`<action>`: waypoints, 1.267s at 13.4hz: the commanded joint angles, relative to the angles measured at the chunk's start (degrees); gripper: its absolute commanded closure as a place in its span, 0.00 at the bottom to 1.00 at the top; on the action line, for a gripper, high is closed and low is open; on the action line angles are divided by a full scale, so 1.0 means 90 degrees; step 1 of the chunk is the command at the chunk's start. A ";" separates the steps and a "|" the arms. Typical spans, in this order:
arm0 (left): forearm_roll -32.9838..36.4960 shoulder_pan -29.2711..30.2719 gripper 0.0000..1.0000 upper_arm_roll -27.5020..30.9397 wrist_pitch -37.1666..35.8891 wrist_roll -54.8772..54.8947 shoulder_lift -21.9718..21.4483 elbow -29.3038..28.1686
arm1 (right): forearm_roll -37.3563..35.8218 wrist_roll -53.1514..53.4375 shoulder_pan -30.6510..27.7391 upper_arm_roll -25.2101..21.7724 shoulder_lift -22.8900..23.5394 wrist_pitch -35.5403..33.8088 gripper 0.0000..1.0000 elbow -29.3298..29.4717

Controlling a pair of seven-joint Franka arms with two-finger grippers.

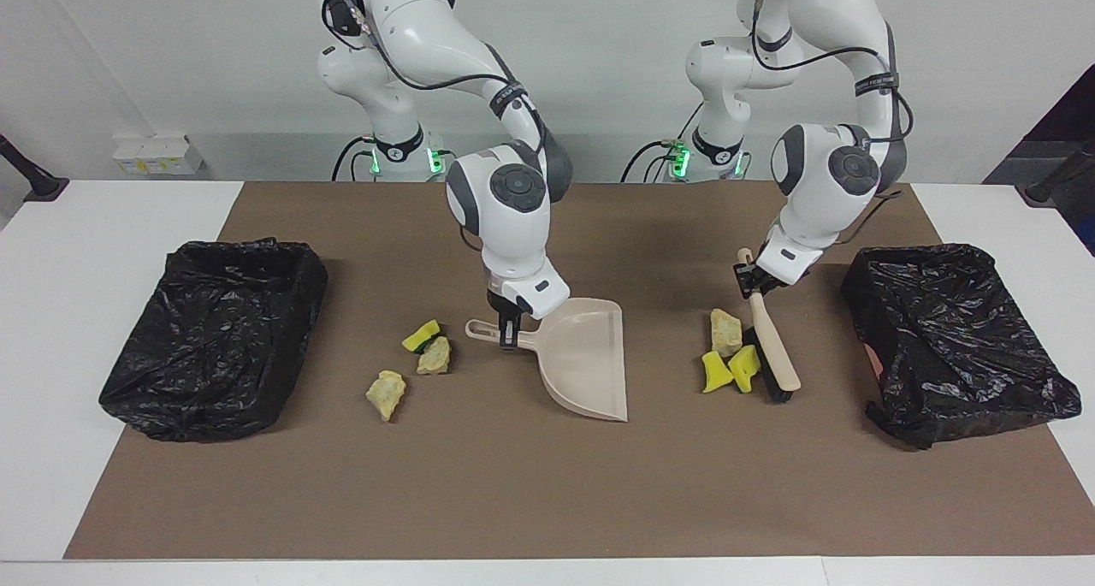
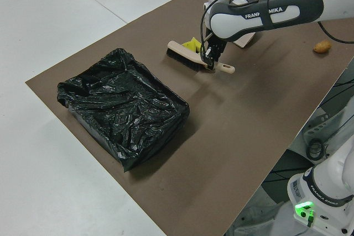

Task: Sweep and dump trash in bin

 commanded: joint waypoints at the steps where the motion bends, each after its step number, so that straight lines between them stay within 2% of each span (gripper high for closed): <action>1: -0.0128 -0.0467 1.00 0.0066 0.0200 -0.0247 -0.0071 -0.0123 | -0.0290 -0.0070 0.0157 0.0043 0.0056 0.0112 1.00 -0.0083; 3: -0.0575 -0.0954 1.00 0.0066 0.0414 -0.0684 -0.0071 -0.0104 | -0.0280 -0.0060 0.0187 0.0043 0.0115 0.0316 1.00 -0.0083; 6: -0.0645 -0.1619 1.00 0.0046 0.0444 -0.1418 -0.0080 -0.0045 | -0.0261 -0.0031 0.0197 0.0053 0.0183 0.0512 1.00 -0.0083; 10: -0.0977 -0.2352 1.00 0.0036 0.0571 -0.1800 -0.0110 0.0003 | -0.0280 0.0418 0.0451 0.0034 0.0670 0.0776 1.00 0.0121; 13: -0.1300 -0.2276 1.00 0.0036 0.0378 -0.1917 -0.0002 0.0403 | -0.0310 0.0458 0.0383 0.0034 0.0652 0.0727 1.00 0.0181; 17: -0.1261 -0.1526 1.00 0.0105 -0.0987 -0.1918 -0.0353 0.0404 | -0.0329 0.0205 0.0256 0.0005 0.0487 0.0388 1.00 0.0181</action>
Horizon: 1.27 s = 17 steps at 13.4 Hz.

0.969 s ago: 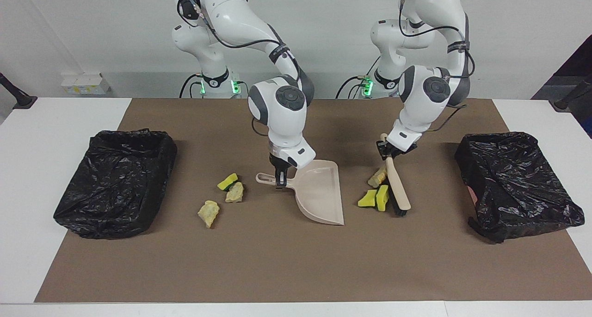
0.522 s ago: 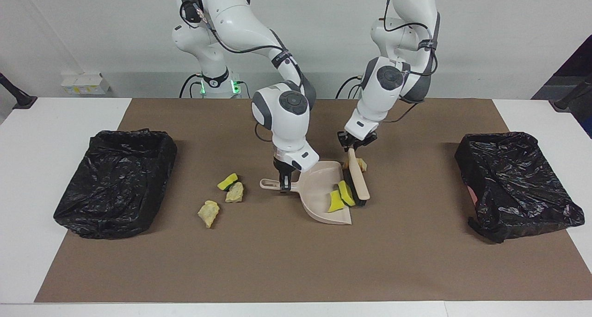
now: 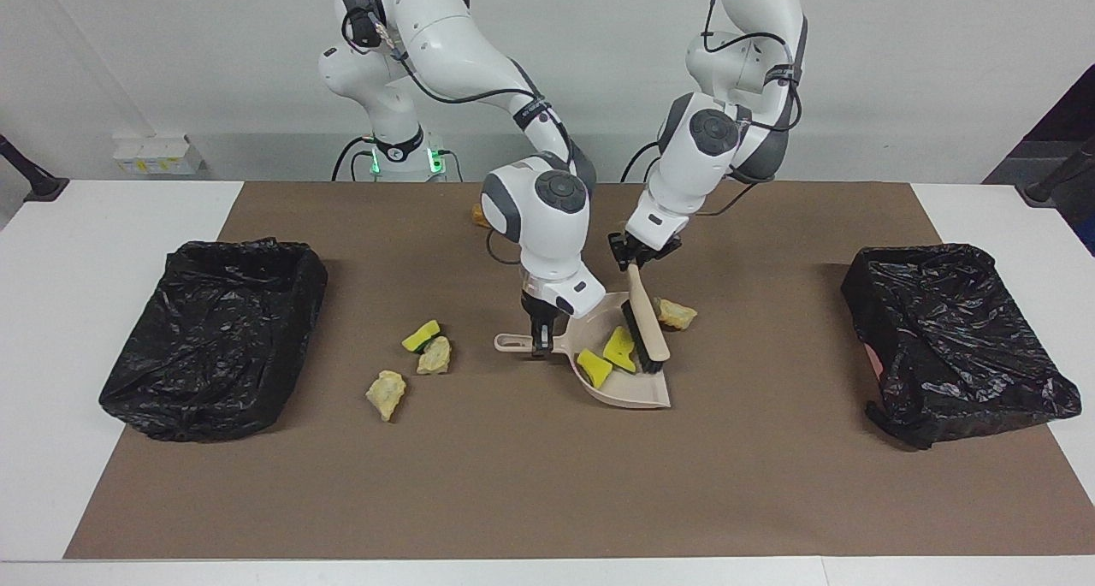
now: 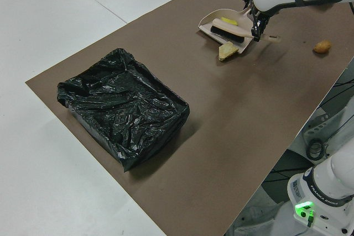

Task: Sweep and dump trash in bin

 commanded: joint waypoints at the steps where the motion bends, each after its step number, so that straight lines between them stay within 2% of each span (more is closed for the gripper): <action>1: -0.0084 0.0570 1.00 -0.0009 -0.0958 -0.0032 -0.0416 -0.0014 | -0.0166 -0.0222 -0.0146 0.0016 -0.0016 -0.0446 1.00 0.0106; 3: -0.0084 0.0873 1.00 -0.0009 -0.1177 -0.0275 -0.0748 -0.0082 | -0.0311 -0.0292 -0.0088 -0.0004 -0.0124 -0.0905 1.00 0.0126; 7: -0.0074 0.1556 1.00 -0.0009 -0.1380 -0.0316 -0.0876 -0.0247 | -0.0702 -0.0185 0.0049 -0.0004 -0.0261 -0.1414 1.00 0.0077; 9: -0.0055 0.1772 1.00 -0.0009 -0.1353 -0.0345 -0.1285 -0.0870 | -0.0819 -0.0185 0.0059 0.0016 -0.0310 -0.1445 1.00 0.0019; 11: -0.0055 0.1657 1.00 -0.0028 -0.0984 -0.0180 -0.1569 -0.1389 | -0.0879 -0.0185 0.0049 0.0035 -0.0388 -0.1348 1.00 -0.0156; 14: -0.0055 0.1198 1.00 -0.0067 -0.0525 0.0270 -0.1434 -0.1732 | -0.0869 -0.0185 0.0049 0.0045 -0.0398 -0.1123 1.00 -0.0245; 17: -0.0055 0.0759 1.00 -0.0067 0.0130 0.0515 -0.1200 -0.1655 | -0.0753 -0.0117 0.0020 0.0055 -0.0379 -0.0860 1.00 -0.0255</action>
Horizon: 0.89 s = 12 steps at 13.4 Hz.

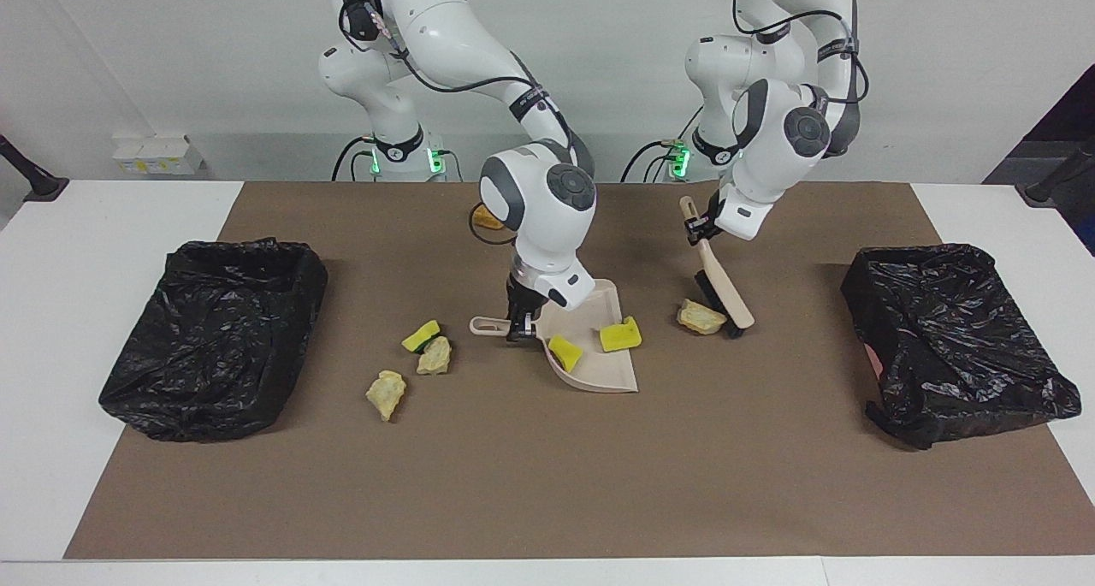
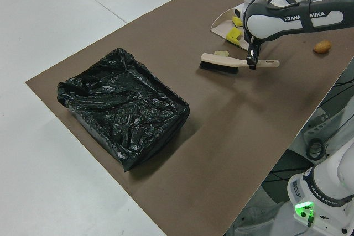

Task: Sweep and dump trash in bin

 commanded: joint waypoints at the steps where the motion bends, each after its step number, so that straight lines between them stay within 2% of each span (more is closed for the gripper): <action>1: -0.0063 -0.0563 1.00 0.0067 0.0528 0.0166 0.0144 -0.0091 | -0.0057 0.0245 -0.0058 0.0076 -0.0102 0.0503 1.00 -0.0269; 2: -0.0073 -0.0885 1.00 0.0076 0.0791 0.0156 0.0281 -0.0082 | -0.0057 0.0517 -0.0029 0.0076 -0.0024 0.0747 1.00 -0.0269; 4: -0.0161 -0.1112 1.00 0.0047 0.1066 0.0098 0.0506 0.0239 | -0.0057 0.0657 -0.0009 0.0086 0.0045 0.0905 1.00 -0.0259; 6: -0.0655 -0.1327 1.00 0.0047 0.1231 -0.0009 0.0634 0.0465 | -0.0018 0.0744 0.0000 0.0086 0.0084 0.0935 1.00 -0.0249; 7: -0.0862 -0.1337 1.00 0.0047 0.1387 -0.0029 0.0673 0.0523 | -0.0008 0.0745 -0.0019 0.0086 0.0074 0.0935 1.00 -0.0240; 12: -0.0942 -0.1210 1.00 0.0076 0.1233 0.0078 0.0644 0.0699 | -0.0018 0.0706 -0.0068 0.0086 0.0064 0.0818 1.00 -0.0230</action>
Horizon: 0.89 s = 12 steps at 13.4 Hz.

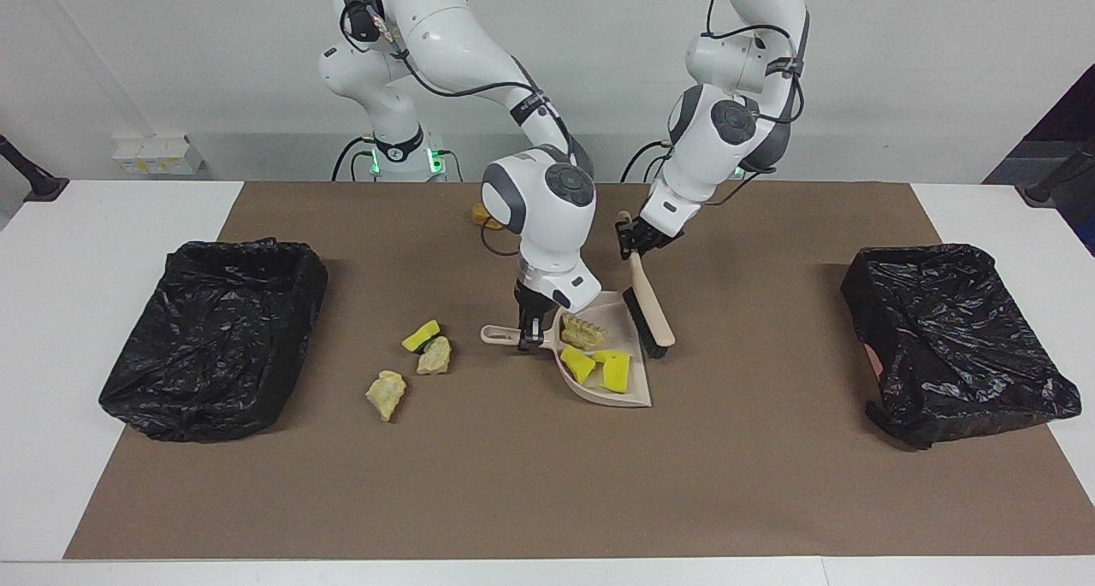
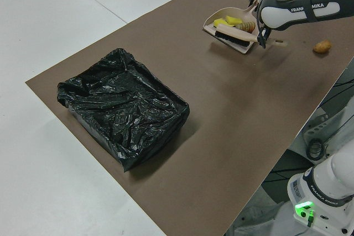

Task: Sweep and dump trash in bin

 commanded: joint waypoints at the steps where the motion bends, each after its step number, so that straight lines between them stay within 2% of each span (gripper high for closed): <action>1: -0.0043 0.0085 1.00 0.0074 -0.0087 0.0206 0.0041 0.0107 | -0.0014 0.0188 -0.0066 0.0052 0.0022 0.0095 1.00 -0.0066; 3: 0.0229 0.0289 1.00 0.0113 -0.0553 0.0459 -0.0056 0.0262 | -0.0014 0.0100 -0.0134 0.0061 -0.0076 -0.0011 1.00 -0.0076; 5: 0.0989 0.0466 1.00 0.0113 -0.1285 0.0461 -0.0203 0.0643 | -0.0014 0.0081 -0.0202 0.0061 -0.0173 -0.0148 1.00 -0.0056; 8: 0.1626 0.0632 1.00 0.0113 -0.2525 0.0228 -0.0398 0.1103 | 0.0121 -0.0347 -0.0484 0.0061 -0.0514 -0.0479 1.00 -0.0066; 10: 0.1959 0.0438 1.00 0.0036 -0.2724 -0.0570 -0.0584 0.1016 | 0.0628 -0.0990 -0.0923 0.0052 -0.0914 -0.0772 1.00 -0.0057; 12: 0.1960 -0.0127 1.00 0.0025 -0.2647 -0.1158 -0.0720 0.0890 | 0.0728 -0.1412 -0.1285 0.0052 -0.1276 -0.1124 1.00 -0.0047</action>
